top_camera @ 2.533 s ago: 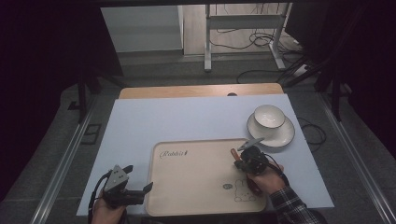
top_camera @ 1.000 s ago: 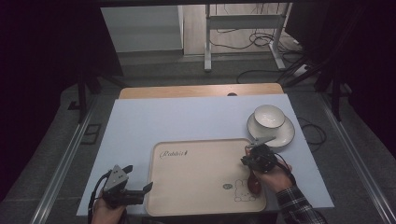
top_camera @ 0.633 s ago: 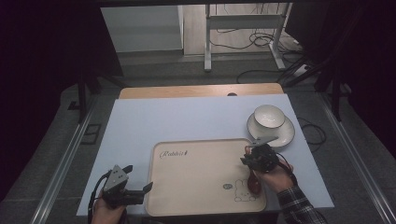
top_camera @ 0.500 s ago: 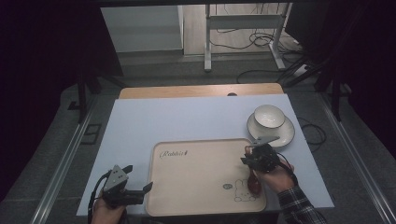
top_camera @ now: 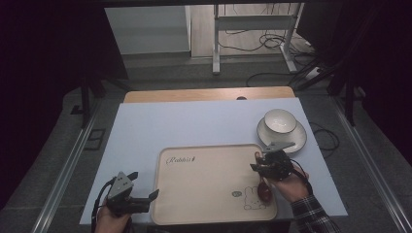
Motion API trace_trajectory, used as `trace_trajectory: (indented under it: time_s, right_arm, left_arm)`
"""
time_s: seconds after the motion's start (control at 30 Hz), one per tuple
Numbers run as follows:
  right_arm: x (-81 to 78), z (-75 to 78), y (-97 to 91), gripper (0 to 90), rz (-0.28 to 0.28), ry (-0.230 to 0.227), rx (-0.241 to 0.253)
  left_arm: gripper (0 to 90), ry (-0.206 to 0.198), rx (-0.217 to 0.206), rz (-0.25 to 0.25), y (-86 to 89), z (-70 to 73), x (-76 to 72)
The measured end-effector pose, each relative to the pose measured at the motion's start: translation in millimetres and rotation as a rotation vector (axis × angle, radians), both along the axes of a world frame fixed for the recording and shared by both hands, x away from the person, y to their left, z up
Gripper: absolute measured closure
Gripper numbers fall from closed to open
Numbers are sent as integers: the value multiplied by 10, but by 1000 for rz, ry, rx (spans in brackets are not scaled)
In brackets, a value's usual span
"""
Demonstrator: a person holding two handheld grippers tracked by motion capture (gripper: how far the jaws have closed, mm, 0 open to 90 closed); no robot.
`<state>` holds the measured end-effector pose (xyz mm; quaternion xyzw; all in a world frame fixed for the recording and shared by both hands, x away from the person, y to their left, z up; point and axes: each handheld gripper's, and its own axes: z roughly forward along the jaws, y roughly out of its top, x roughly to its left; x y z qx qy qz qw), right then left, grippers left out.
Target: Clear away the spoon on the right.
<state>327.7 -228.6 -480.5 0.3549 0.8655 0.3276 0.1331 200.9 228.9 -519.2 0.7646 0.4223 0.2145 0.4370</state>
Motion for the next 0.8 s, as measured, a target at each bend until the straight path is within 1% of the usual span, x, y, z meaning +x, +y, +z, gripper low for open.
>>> trace_trajectory:
  time_s: [0.5, 0.8]
  right_arm:
    - [-117, 65, -39, 473, 11, -36, 16]
    - [-185, 60, -55, 393, 27, -51, 25]
  left_arm:
    - [35, 0, 2, 0, -2, 0, 0]
    - [35, 1, 0, -1, -3, -1, 0]
